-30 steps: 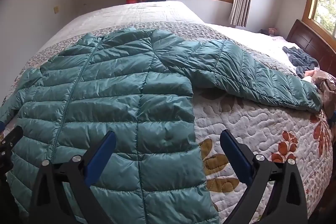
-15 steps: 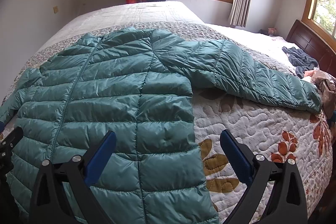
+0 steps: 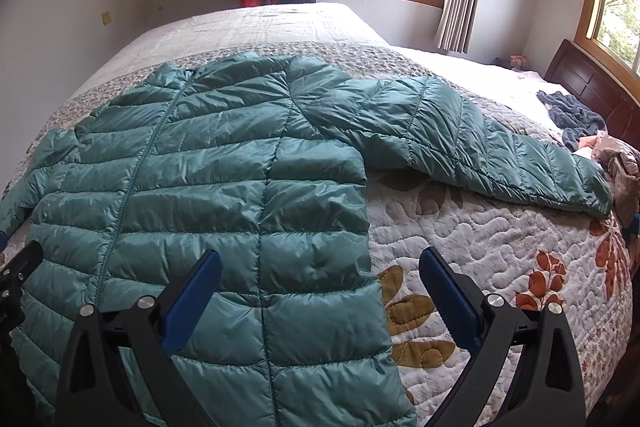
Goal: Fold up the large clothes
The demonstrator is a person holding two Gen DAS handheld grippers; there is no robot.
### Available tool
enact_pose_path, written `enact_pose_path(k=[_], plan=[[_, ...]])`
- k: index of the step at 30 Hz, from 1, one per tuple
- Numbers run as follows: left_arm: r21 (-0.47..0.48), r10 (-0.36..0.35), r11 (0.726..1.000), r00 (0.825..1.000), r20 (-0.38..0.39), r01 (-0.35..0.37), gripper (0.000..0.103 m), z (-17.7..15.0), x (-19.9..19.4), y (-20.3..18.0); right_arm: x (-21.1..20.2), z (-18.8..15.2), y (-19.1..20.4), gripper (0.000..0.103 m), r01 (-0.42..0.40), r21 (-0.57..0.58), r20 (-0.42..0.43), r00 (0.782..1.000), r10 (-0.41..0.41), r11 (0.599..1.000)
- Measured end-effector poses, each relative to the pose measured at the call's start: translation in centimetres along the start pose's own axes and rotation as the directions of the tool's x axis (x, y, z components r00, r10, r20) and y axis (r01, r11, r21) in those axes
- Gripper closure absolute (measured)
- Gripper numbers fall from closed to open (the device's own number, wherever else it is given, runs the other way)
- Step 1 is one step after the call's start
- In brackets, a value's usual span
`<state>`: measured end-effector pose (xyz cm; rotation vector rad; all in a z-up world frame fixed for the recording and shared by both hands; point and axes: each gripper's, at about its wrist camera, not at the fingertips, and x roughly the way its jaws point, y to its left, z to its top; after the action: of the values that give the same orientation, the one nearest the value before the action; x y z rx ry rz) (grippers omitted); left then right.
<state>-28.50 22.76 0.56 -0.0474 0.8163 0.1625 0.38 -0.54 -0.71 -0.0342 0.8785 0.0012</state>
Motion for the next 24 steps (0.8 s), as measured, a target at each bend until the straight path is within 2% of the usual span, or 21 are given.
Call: enact_pose_path(k=[24], plan=[[-0.003, 0.002, 1.000, 1.000, 0.004, -0.002, 0.003, -0.07, -0.04, 0.04, -0.01, 0.04, -0.07, 0.004, 0.008, -0.001, 0.007, 1.000, -0.008, 1.000]])
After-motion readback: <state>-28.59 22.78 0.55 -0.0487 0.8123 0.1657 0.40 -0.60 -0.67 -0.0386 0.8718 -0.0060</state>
